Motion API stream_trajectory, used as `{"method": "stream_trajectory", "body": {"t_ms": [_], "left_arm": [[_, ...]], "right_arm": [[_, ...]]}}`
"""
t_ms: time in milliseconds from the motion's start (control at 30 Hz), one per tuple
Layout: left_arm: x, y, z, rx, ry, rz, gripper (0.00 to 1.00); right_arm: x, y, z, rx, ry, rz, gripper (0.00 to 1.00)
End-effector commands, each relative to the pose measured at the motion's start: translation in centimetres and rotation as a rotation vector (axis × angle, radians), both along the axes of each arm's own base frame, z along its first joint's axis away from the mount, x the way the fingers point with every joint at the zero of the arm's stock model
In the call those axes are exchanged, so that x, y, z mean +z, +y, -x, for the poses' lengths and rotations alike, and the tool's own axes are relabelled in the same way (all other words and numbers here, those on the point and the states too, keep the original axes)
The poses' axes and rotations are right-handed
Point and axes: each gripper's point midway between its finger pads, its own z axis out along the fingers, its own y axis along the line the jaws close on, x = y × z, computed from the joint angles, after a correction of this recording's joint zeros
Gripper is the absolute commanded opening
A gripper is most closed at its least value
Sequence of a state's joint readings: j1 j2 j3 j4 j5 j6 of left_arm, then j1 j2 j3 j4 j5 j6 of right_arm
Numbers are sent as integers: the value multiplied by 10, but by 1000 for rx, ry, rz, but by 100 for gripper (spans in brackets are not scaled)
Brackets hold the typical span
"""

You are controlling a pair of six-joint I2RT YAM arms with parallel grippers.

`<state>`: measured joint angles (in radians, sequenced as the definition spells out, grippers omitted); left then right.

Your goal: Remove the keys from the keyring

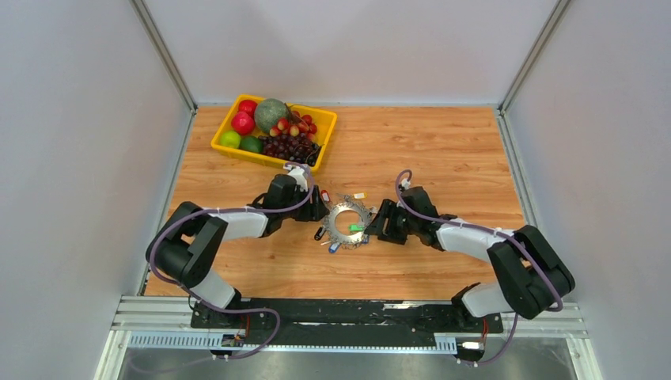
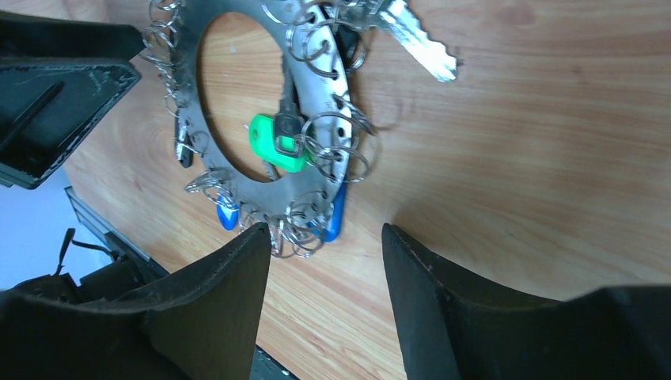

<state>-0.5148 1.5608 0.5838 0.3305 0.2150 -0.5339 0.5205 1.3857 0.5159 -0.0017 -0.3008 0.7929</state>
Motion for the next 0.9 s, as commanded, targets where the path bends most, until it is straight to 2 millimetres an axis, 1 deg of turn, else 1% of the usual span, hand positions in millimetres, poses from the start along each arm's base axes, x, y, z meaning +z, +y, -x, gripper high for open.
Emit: {"method": "stream_trajectory", "body": {"t_ms": [0,100,133,233,267,300,333,400,567,633,667,700,733,867], "left_arm": [[-5,-12,1,-38,65,17,62],[-13,-17,3,-55,104,24,57],[-16,-20,5,-73,122,35,53],[-19,-27,8,-105,148,60,45],[-19,-30,10,-121,157,69,40],[-17,-34,11,-139,158,86,38],[-17,-36,11,-149,156,97,32],[-13,-43,15,-190,153,137,25],[-2,-52,22,-246,141,206,12],[6,-54,23,-260,118,230,8],[11,-55,22,-266,99,242,6],[16,-55,24,-270,82,250,2],[21,-55,23,-273,59,260,1],[40,-52,23,-271,-27,273,0]], "right_arm": [[10,25,-12,3,-26,-70,61],[5,34,-13,7,-8,-92,59],[5,37,-14,8,-5,-108,58],[12,42,-18,14,-30,-135,52],[15,43,-19,15,-39,-138,50],[19,45,-21,20,-52,-145,49],[23,47,-21,28,-62,-153,48],[37,51,-23,49,-97,-180,47],[75,52,-28,59,-214,-230,47],[85,50,-29,54,-252,-235,47],[87,48,-29,47,-263,-230,47],[86,46,-29,40,-263,-219,47],[84,43,-30,33,-260,-198,47],[61,30,-31,20,-217,-75,50]]}}
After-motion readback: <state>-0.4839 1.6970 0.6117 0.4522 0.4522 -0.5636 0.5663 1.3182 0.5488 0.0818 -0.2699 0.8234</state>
